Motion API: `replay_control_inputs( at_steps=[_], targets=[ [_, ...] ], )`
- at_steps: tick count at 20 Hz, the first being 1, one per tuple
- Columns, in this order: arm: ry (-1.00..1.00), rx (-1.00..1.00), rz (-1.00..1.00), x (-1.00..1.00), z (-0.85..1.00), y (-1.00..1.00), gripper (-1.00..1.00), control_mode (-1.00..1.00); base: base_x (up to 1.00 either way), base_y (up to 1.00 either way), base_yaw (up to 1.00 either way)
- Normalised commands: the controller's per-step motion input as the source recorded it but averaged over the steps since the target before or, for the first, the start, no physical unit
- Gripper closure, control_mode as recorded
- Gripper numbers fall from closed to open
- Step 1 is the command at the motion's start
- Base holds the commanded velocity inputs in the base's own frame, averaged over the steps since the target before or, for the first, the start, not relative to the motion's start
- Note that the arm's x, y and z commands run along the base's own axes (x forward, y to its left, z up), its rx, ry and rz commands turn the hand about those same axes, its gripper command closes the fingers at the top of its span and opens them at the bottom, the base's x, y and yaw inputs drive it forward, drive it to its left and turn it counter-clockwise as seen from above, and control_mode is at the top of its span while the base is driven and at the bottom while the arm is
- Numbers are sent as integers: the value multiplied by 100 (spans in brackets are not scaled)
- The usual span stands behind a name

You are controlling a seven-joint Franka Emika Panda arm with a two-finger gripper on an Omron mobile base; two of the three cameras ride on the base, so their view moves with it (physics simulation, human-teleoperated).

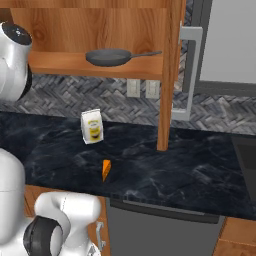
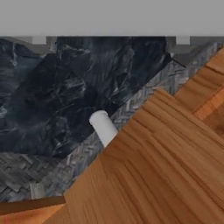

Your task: Pick the pan from the cabinet and place it on the stove. Then turn on the stove burner for the pan.

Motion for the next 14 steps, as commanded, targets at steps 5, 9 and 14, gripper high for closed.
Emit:
replay_control_inputs(
  at_steps=[5,9,14],
  targets=[
    [-38,-11,-7,0,1,-70,-100,-100,0,0,0],
    [-37,-7,-8,0,0,-71,-100,-100,0,0,0],
    [-33,-5,-9,2,6,-69,-100,-100,0,0,0]
  ],
)
